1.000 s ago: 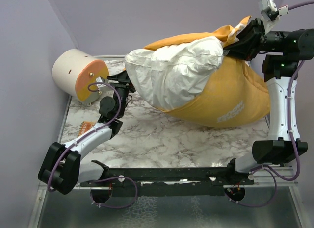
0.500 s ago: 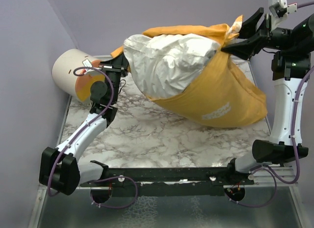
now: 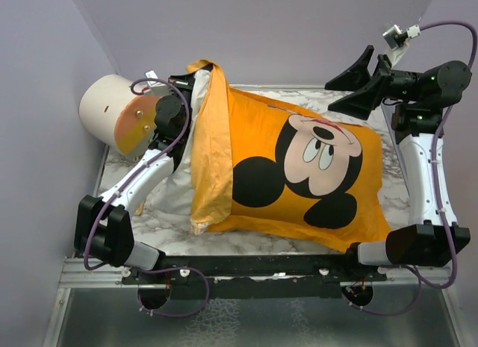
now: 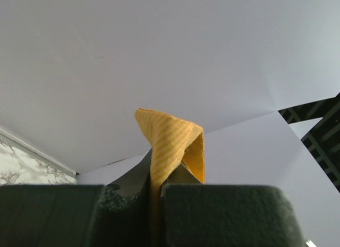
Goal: Put the pillow into the pillowcase
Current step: Stuff the pillow into the pillowcase.
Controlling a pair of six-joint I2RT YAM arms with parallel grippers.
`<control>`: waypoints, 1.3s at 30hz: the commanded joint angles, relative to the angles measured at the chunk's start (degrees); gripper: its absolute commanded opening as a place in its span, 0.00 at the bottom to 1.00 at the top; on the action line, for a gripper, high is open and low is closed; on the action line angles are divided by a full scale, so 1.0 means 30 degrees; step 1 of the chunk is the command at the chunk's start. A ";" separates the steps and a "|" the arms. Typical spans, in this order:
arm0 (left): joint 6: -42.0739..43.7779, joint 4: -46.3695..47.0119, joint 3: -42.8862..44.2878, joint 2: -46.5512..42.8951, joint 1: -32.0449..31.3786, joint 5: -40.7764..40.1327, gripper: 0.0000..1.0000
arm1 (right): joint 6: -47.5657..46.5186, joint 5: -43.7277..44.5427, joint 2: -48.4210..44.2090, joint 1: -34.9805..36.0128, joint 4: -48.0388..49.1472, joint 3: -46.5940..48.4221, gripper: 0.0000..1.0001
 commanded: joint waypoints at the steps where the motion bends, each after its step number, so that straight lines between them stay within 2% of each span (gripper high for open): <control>1: 0.0382 0.0935 0.2328 0.0348 -0.0204 -0.0452 0.00 | -1.3339 -0.1082 -0.2401 0.0407 -1.1630 0.0711 0.85; 3: 0.0872 0.0638 0.3313 0.1096 -0.0204 0.0001 0.00 | -2.1234 -0.1010 -0.2933 0.1120 -1.7413 0.0131 0.91; 5: 0.1505 0.0368 0.4407 0.1961 -0.0182 0.0629 0.00 | -2.6791 0.0682 -0.3284 0.3165 -2.1324 -0.0579 0.99; 8: 0.2669 -0.0010 0.5960 0.3198 -0.0175 0.1681 0.00 | -3.0954 0.5951 -0.3141 0.7932 -2.3744 -0.1620 1.00; 12: 0.4944 -0.0998 0.6837 0.4094 0.0104 0.2867 0.00 | -3.2951 0.7725 -0.2724 0.8823 -2.4573 -0.2618 1.00; 17: 0.6475 -0.1689 0.6568 0.4286 0.0997 0.3670 0.00 | -3.5001 0.9202 -0.4248 0.9227 -2.4367 -0.5089 1.00; 22: 0.7122 -0.2237 0.6382 0.4220 0.1811 0.4317 0.00 | -3.3681 1.7081 -0.5326 0.9433 -2.2287 -0.6909 1.00; 24: 0.7514 -0.2785 0.6376 0.4114 0.2170 0.4368 0.00 | -3.3399 1.7942 -0.5802 0.9414 -2.2148 -0.7507 1.00; 27: 0.7902 -0.3306 0.6028 0.3795 0.2599 0.4542 0.00 | -3.3208 1.7385 -0.6176 0.9581 -2.2365 -0.8563 0.98; 29: 0.8239 -0.3464 0.5460 0.3370 0.2742 0.4468 0.00 | -3.3038 1.9099 -0.6164 1.0232 -2.1376 -1.0175 0.94; 31: 0.8459 -0.3372 0.4473 0.2824 0.2838 0.4491 0.00 | -3.2744 2.1817 -0.5591 1.0817 -1.9745 -1.1295 0.83; 33: 0.8801 -0.3366 0.3613 0.2243 0.2872 0.4596 0.00 | -3.2241 2.3834 -0.4857 1.0846 -1.8214 -1.1428 0.64; 34: 0.9039 -0.3434 0.3240 0.1944 0.2894 0.4690 0.00 | -3.2113 2.4374 -0.4559 1.0834 -1.7644 -1.1114 0.51; 35: 0.9278 -0.3582 0.2853 0.1632 0.2915 0.4826 0.00 | -3.2046 2.4812 -0.4284 1.0762 -1.7049 -1.0745 0.29; 37: 0.9745 -0.3823 0.2099 0.0896 0.3074 0.5052 0.00 | -3.2126 2.5533 -0.3718 1.0354 -1.5925 -0.9587 0.06; 39: 1.0097 -0.4030 0.1313 0.0055 0.3323 0.5267 0.00 | -3.2252 2.5400 -0.2774 0.9380 -1.5312 -0.7911 0.01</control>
